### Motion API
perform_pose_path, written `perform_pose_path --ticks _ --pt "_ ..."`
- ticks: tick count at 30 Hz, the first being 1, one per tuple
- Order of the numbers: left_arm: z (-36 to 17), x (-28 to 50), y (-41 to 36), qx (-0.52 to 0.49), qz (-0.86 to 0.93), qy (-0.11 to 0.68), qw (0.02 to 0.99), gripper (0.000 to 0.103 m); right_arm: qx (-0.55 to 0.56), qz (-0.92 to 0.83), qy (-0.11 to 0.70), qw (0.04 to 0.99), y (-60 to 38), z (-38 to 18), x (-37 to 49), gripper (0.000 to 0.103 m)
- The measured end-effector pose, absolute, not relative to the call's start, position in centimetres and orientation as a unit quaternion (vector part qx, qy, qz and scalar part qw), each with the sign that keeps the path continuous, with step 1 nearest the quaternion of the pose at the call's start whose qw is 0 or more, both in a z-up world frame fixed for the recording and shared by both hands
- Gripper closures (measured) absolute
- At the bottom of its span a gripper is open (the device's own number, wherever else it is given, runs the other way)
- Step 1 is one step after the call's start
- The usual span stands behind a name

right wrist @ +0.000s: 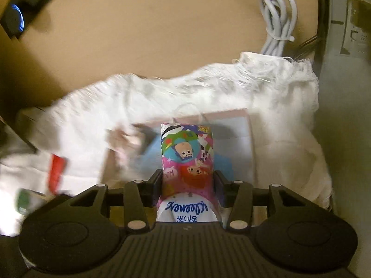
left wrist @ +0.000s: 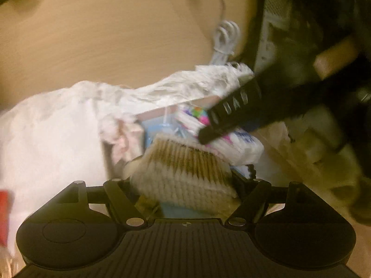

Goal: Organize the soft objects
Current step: 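Carry the swab pack and tissue pack into the pink box and open both tools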

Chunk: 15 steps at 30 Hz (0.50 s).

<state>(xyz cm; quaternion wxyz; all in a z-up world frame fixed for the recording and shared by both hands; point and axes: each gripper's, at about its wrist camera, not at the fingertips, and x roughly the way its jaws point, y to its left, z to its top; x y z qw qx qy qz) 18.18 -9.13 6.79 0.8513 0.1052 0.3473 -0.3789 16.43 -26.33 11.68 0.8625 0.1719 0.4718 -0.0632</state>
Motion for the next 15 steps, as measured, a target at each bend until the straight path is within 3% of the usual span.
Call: perform_pose_path --ticks 4,5,7,8,9,12,15 --pt "8.4 17.6 -6.7 0.052 -0.37 0.334 0.865 0.027 0.174 -0.076 0.477 0.858 -27.0 11.2 16.1 0.055" --pt "8.6 17.5 -6.3 0.039 -0.37 0.333 0.867 0.032 0.178 -0.075 0.475 0.859 -27.2 11.2 16.1 0.053" --pt "9.5 17.1 -5.5 0.024 -0.364 0.331 0.87 0.052 0.189 -0.07 0.471 0.859 -27.4 11.6 15.5 0.051" --pt "9.5 17.3 -5.4 0.017 -0.362 0.329 0.872 0.071 0.196 -0.064 0.465 0.861 -27.4 12.0 15.1 0.049" --pt "9.5 17.6 -5.5 0.014 -0.362 0.332 0.871 0.084 0.201 -0.059 0.457 0.865 -27.5 12.5 14.7 0.047" --pt "9.0 18.3 -6.2 0.009 -0.369 0.354 0.859 0.084 0.201 -0.057 0.43 0.878 -27.2 14.0 13.3 0.04" --pt "7.8 19.4 -7.7 0.005 -0.383 0.359 0.851 0.084 0.192 -0.077 0.408 0.889 -27.2 15.2 12.3 0.045"
